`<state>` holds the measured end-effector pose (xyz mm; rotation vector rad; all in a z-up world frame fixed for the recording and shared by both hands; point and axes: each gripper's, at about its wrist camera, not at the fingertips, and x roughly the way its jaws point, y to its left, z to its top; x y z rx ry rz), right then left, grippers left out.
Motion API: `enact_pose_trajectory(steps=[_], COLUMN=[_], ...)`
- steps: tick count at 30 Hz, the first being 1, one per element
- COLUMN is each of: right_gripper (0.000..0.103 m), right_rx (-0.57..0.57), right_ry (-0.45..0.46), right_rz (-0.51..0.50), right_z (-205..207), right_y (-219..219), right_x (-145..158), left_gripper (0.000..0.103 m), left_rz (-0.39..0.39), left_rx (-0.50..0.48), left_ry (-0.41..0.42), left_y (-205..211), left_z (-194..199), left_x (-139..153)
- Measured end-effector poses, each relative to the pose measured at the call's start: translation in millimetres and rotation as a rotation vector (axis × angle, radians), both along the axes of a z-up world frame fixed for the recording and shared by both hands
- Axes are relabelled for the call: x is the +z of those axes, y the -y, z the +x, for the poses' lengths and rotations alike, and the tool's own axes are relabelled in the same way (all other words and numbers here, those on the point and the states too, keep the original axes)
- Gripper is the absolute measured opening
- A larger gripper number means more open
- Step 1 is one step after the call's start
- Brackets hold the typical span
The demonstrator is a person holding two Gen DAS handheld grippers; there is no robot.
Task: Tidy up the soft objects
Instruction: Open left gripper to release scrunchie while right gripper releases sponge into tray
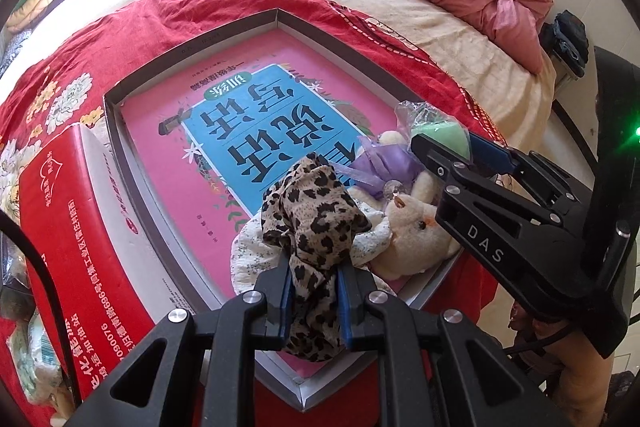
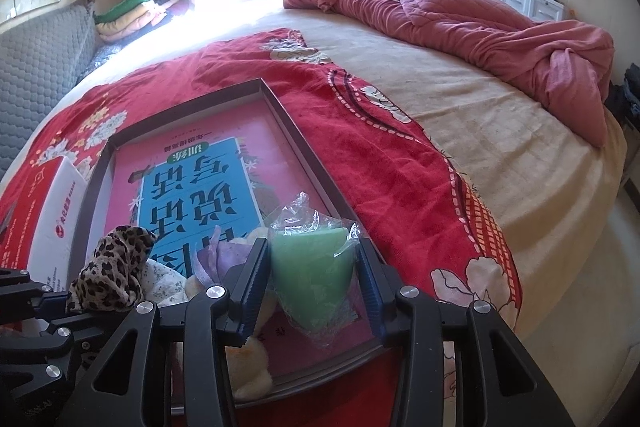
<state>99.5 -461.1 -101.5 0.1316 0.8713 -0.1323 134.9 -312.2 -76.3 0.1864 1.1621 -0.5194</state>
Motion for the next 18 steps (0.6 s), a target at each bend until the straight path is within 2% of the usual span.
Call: enact_pose_trajectory(steps=[4,8,18], right_gripper=[0.046,0.056,0.059], right_rx=[0.004,0.006,-0.002], right_ry=[0.003,0.027,0.064], right_rz=[0.003,0.003,-0.001], right_z=[-0.4,-3.2,-8.0], right_y=[-0.2,-0.9,-0.7], right_x=[0.6,5.9,17.8], left_gripper=[0.020,0.023,0.031], left_rz=[-0.005,-0.017,-0.035], left_rx=[-0.004,-0.004,-0.012], left_ry=[-0.002,-0.005,-0.014], left_y=[0.1,-0.3,0.3], left_z=[-0.7,-0.6,-2.0], left_x=[0.6,1.3,2.7])
